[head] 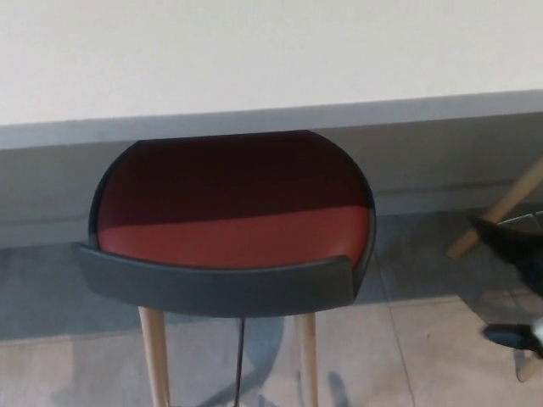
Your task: The robot walks towards a chair and uses both its hands to grab it and push it away from itself
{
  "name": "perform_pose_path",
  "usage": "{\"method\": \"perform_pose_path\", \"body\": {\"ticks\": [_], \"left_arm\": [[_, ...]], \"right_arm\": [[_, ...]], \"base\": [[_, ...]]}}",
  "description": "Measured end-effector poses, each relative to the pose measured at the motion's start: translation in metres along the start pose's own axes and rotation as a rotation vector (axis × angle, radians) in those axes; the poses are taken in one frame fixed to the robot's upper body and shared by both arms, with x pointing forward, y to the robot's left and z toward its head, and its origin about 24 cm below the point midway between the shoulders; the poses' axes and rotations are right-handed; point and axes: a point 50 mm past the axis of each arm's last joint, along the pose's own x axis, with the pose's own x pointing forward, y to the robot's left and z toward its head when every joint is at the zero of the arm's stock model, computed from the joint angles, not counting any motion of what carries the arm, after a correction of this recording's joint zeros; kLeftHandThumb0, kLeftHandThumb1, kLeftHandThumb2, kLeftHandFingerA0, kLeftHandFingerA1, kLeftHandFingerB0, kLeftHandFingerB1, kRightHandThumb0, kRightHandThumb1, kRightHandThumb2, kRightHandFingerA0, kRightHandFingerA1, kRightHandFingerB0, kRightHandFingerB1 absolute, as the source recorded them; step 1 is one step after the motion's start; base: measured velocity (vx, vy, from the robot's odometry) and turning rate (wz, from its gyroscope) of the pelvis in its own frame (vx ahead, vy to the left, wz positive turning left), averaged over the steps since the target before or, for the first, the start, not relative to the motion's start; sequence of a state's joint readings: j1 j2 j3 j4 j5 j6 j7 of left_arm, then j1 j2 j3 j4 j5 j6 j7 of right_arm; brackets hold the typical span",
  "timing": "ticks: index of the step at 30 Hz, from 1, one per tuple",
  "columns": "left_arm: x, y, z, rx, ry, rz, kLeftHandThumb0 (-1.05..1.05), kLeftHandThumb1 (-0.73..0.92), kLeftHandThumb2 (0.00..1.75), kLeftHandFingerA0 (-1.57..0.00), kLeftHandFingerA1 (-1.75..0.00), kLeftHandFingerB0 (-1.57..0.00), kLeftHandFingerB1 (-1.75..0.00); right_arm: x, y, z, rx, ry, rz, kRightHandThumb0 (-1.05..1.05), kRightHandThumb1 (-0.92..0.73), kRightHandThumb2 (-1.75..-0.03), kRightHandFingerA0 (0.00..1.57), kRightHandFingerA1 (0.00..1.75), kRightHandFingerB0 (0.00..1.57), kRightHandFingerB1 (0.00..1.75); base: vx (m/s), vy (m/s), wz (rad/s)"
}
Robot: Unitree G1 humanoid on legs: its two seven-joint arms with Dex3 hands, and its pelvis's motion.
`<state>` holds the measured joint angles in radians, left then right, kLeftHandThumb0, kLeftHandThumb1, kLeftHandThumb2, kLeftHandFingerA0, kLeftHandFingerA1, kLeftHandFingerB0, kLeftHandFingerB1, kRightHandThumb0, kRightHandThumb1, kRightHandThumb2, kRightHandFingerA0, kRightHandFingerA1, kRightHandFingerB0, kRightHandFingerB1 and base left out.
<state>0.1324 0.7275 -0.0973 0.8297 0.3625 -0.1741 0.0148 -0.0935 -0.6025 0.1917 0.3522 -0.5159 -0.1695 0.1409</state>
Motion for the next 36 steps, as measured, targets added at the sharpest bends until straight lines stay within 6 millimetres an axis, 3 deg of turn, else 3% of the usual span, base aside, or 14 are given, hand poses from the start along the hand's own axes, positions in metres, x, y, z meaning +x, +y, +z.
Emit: {"method": "perform_pose_path", "body": {"ticks": [4,8,13,14,15,16,18,20,27,28,31,34,35,36], "left_arm": [[-0.013,0.012,-0.030,-0.022,0.058,0.014,-0.70,0.41,0.66,0.00,0.00,0.00,0.00],[-0.026,0.009,-0.051,-0.085,0.094,0.010,-0.81,0.44,0.73,0.00,0.00,0.00,0.00],[-0.048,-0.006,-0.079,-0.231,0.152,-0.002,-0.85,0.47,0.77,0.00,0.00,0.00,0.00],[-0.053,-0.012,-0.083,-0.267,0.160,-0.007,-0.83,0.47,0.78,0.00,0.00,0.00,0.00],[-0.059,-0.019,-0.088,-0.308,0.168,-0.014,-0.83,0.47,0.78,0.00,0.00,0.00,0.00],[-0.063,-0.025,-0.091,-0.339,0.178,-0.022,-0.84,0.47,0.79,0.00,0.00,0.00,0.00],[-0.069,-0.035,-0.096,-0.396,0.197,-0.032,-0.81,0.46,0.78,0.00,0.00,0.00,-0.01],[-0.081,-0.058,-0.104,-0.508,0.252,-0.061,-0.81,0.47,0.79,0.00,0.00,0.00,0.00],[-0.101,-0.126,-0.101,-0.772,0.387,-0.149,-0.85,0.53,0.84,0.00,0.00,0.00,0.00],[-0.103,-0.134,-0.099,-0.804,0.405,-0.163,-0.77,0.49,0.84,0.00,-0.10,-0.02,-0.11],[-0.107,-0.166,-0.086,-0.939,0.488,-0.215,-0.76,0.49,0.86,-0.03,-0.13,-0.08,-0.17],[-0.106,-0.178,-0.078,-0.994,0.524,-0.242,-0.76,0.49,0.86,-0.03,-0.13,-0.08,-0.17],[-0.106,-0.179,-0.077,-1.002,0.531,-0.244,-0.71,0.48,0.85,-0.05,-0.34,-0.07,-0.26],[-0.105,-0.180,-0.077,-1.012,0.540,-0.244,-0.71,0.48,0.85,-0.05,-0.34,-0.07,-0.26]], "right_arm": [[-0.019,-0.013,-0.029,0.017,0.094,-0.014,-1.04,-0.57,-1.00,0.00,0.23,0.00,0.00],[-0.037,-0.015,-0.052,0.053,0.170,-0.027,-1.05,-0.59,-1.00,0.00,0.23,0.00,0.00],[-0.074,0.000,-0.086,0.154,0.289,-0.031,-1.01,-0.60,-0.95,0.00,0.09,0.08,0.08],[-0.083,0.005,-0.092,0.182,0.314,-0.036,-0.82,-0.49,-0.77,0.00,0.00,0.05,0.14],[-0.092,0.011,-0.099,0.215,0.344,-0.041,-0.82,-0.49,-0.77,0.00,0.00,0.05,0.14],[-0.099,0.016,-0.104,0.240,0.367,-0.043,-0.90,-0.55,-0.92,0.00,0.16,0.10,0.08],[-0.111,0.026,-0.114,0.281,0.413,-0.046,-0.89,-0.55,-0.90,0.00,0.17,0.12,0.09],[-0.132,0.047,-0.129,0.352,0.509,-0.049,-0.85,-0.54,-0.89,0.00,0.19,0.09,0.15],[-0.169,0.108,-0.147,0.503,0.749,-0.032,-0.85,-0.53,-0.91,0.01,0.18,0.08,0.16],[-0.173,0.116,-0.147,0.526,0.775,-0.035,-0.86,-0.55,-0.92,0.00,0.19,0.07,0.14],[-0.178,0.143,-0.143,0.626,0.866,-0.058,-0.87,-0.54,-0.91,0.01,0.18,0.09,0.14],[-0.176,0.156,-0.138,0.680,0.910,-0.079,-0.87,-0.54,-0.91,0.01,0.18,0.09,0.14],[-0.176,0.157,-0.138,0.687,0.918,-0.085,-0.91,-0.55,-0.89,0.00,0.12,0.06,0.08],[-0.177,0.158,-0.138,0.703,0.932,-0.099,-0.91,-0.55,-0.89,0.00,0.12,0.06,0.08]], "base": [[0.00,0.000,0.00],[0.00,0.000,0.00],[0.00,0.000,0.00],[0.00,0.000,0.00],[0.00,0.000,0.00],[0.00,0.000,0.00],[0.00,0.000,0.00],[0.00,0.000,0.00],[0.00,0.000,0.00],[0.00,0.000,0.00],[0.00,0.000,0.00],[0.00,0.000,0.00],[0.00,0.000,0.00],[0.00,0.000,0.00]]}}
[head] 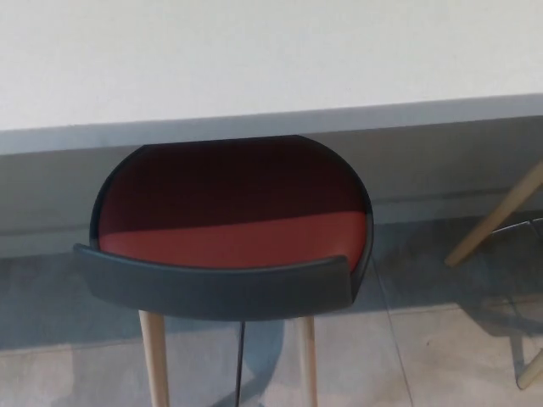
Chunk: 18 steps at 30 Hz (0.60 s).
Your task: The robot walks towards a chair and uses both its hands to grab it and push it away from itself
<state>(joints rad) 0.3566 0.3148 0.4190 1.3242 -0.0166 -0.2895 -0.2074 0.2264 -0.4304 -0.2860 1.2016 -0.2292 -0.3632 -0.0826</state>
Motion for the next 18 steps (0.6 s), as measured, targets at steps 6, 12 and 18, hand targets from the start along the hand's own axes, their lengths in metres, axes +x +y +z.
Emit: {"method": "perform_pose_path", "body": {"ticks": [6,12,18], "left_arm": [[0.000,-0.021,-0.014,-0.059,0.053,-0.037,-0.67,0.68,0.60,-0.05,-0.43,-0.05,-0.28],[-0.004,-0.030,-0.026,-0.077,0.073,-0.069,-0.66,0.50,0.82,-0.05,-0.42,-0.06,-0.30],[-0.004,-0.039,-0.015,-0.144,0.000,-0.094,-0.35,0.49,1.02,-0.01,-0.52,0.00,-0.49]], "right_arm": [[-0.001,0.016,-0.005,0.157,0.056,0.001,-0.76,-0.47,-0.89,0.00,0.33,0.03,0.21],[-0.002,0.033,-0.007,0.253,0.110,0.033,-0.70,-0.44,-0.87,0.10,0.52,0.00,0.30],[-0.003,0.038,-0.008,0.261,0.144,0.048,-0.72,-0.47,-0.84,0.15,0.49,0.05,0.32]], "base": [[0.00,0.000,0.00],[0.00,0.000,0.00],[0.00,0.000,0.00]]}}
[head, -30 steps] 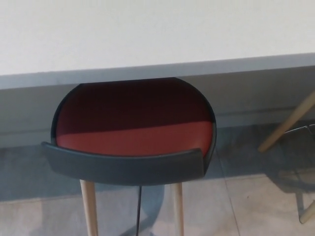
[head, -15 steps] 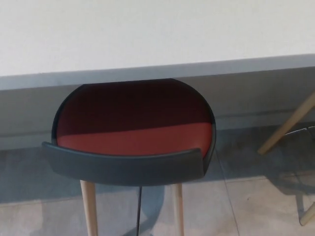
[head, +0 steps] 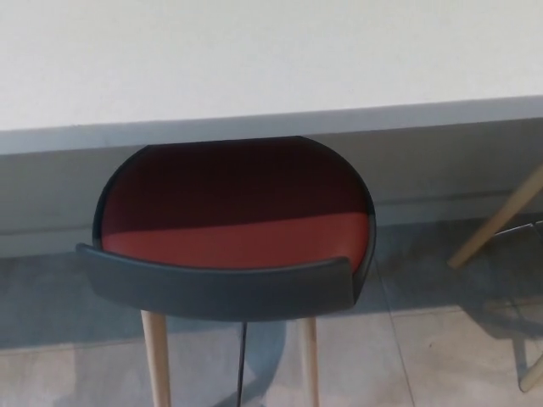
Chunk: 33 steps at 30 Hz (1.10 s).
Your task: The robot walks towards a chair and uses both its hands to grab it and push it away from itself
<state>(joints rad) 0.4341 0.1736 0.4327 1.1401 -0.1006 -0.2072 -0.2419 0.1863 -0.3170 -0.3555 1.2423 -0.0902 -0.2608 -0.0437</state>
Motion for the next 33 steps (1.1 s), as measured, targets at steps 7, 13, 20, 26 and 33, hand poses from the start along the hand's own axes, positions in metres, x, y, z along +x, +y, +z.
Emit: {"method": "perform_pose_path", "body": {"ticks": [7,13,20,26,33], "left_arm": [[0.0009,-0.0005,0.0032,-0.033,-0.005,-0.007,-0.35,0.49,1.02,-0.02,-0.53,0.00,-0.49],[0.0007,-0.0030,0.0046,-0.028,-0.014,-0.026,-0.57,0.64,0.60,-0.15,-0.41,-0.16,-0.29],[0.0021,-0.0046,-0.0015,-0.045,0.029,-0.027,-0.59,0.65,0.60,-0.15,-0.44,-0.17,-0.28],[0.0017,-0.0018,-0.0028,-0.041,0.041,-0.015,-0.56,0.64,0.60,-0.16,-0.37,-0.18,-0.28],[0.0039,-0.0002,-0.0020,-0.033,0.066,0.003,-0.59,0.65,0.60,-0.18,-0.42,-0.16,-0.28]], "right_arm": [[0.0001,0.0010,0.0003,-0.007,0.007,0.009,-0.38,-0.34,-0.94,0.00,0.51,0.00,0.50],[0.0011,0.0027,0.0032,0.001,0.002,0.022,-0.73,-0.46,-0.84,0.14,0.51,0.06,0.36],[0.0009,0.0036,0.0035,0.005,-0.001,0.030,-0.39,-0.29,-0.93,0.00,0.50,0.00,0.51],[-0.0004,0.0055,-0.0013,-0.032,0.016,0.055,-0.79,-0.47,-0.87,0.06,0.46,0.05,0.26],[0.0006,-0.0024,-0.0005,-0.079,0.020,0.071,-0.91,-0.54,-0.91,0.13,0.46,0.07,0.15]], "base": [[0.00,0.000,0.00],[0.00,0.000,0.00],[0.00,0.000,0.00],[0.00,0.000,0.00],[0.00,0.000,0.00]]}}
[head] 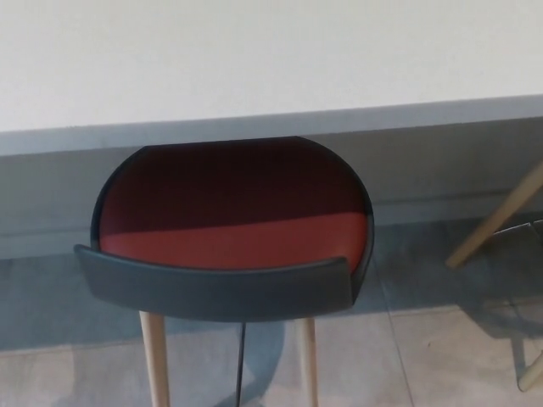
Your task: The robot walks towards a chair and uses both its hands to grab it and push it away from itself
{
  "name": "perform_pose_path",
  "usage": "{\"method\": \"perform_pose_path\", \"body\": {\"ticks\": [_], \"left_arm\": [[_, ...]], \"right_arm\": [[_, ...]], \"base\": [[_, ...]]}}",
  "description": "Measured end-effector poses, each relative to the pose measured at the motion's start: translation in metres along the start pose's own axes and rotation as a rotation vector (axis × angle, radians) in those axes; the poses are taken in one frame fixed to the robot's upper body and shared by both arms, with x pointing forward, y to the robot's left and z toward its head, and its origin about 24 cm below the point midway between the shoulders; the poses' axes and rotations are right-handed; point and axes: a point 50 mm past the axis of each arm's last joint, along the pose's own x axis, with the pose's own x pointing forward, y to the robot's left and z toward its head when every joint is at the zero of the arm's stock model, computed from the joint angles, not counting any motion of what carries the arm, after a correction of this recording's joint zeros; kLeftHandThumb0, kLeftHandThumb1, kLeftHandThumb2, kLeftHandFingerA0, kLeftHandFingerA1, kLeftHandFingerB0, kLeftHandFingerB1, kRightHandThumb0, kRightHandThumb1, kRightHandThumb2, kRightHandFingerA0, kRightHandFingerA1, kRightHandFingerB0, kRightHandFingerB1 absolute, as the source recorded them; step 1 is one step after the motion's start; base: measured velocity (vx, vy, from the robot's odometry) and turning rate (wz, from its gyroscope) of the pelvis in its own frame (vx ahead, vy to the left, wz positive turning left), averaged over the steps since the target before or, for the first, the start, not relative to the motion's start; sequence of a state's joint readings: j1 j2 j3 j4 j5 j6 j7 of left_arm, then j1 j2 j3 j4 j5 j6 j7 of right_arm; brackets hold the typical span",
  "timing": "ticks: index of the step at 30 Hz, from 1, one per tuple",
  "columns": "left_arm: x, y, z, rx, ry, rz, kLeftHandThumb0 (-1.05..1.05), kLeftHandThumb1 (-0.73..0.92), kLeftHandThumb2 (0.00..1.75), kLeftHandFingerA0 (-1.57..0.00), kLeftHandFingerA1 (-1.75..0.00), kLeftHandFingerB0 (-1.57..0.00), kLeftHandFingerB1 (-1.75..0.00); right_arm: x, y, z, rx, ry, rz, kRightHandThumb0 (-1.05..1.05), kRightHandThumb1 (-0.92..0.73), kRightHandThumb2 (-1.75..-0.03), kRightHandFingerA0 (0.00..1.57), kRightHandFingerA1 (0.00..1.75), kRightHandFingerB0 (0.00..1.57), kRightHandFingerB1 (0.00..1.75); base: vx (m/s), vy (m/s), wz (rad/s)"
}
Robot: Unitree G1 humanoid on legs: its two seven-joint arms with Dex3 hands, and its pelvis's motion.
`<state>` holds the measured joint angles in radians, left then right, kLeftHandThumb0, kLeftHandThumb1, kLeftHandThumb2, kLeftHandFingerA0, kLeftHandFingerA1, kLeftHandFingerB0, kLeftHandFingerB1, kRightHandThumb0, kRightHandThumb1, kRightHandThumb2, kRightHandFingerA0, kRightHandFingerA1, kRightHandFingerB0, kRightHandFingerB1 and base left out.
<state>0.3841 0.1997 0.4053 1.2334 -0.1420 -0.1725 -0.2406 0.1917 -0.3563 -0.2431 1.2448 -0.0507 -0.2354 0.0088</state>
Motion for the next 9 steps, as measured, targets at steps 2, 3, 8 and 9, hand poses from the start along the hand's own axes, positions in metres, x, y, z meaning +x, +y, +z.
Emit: {"method": "perform_pose_path", "body": {"ticks": [2,3,8,9], "left_arm": [[0.0001,-0.0003,0.0009,0.006,-0.004,-0.001,-0.57,0.64,0.61,-0.18,-0.40,-0.17,-0.29],[0.0002,-0.0004,0.0014,0.008,-0.006,-0.002,-0.55,0.63,0.60,-0.20,-0.38,-0.19,-0.29],[0.0017,-0.0020,0.0022,-0.003,0.000,0.003,-0.58,0.62,0.59,-0.20,-0.37,-0.19,-0.28],[0.0016,-0.0019,0.0018,-0.003,0.002,0.004,-0.65,0.51,0.80,-0.15,-0.46,-0.13,-0.39]], "right_arm": [[0.0000,-0.0004,0.0001,-0.013,-0.001,0.005,-0.80,-0.61,-0.60,0.19,0.38,0.04,0.24],[0.0000,-0.0001,0.0002,-0.020,-0.002,0.008,-0.81,-0.62,-0.60,0.20,0.39,0.03,0.25],[0.0002,0.0009,0.0004,-0.054,-0.001,0.020,-0.83,-0.60,-0.60,0.22,0.39,0.05,0.25],[0.0002,0.0009,0.0004,-0.056,-0.002,0.021,-0.83,-0.60,-0.60,0.21,0.39,0.04,0.25]], "base": [[0.00,0.000,0.00],[0.00,0.000,0.00],[0.00,0.000,0.00],[0.00,0.000,0.00]]}}
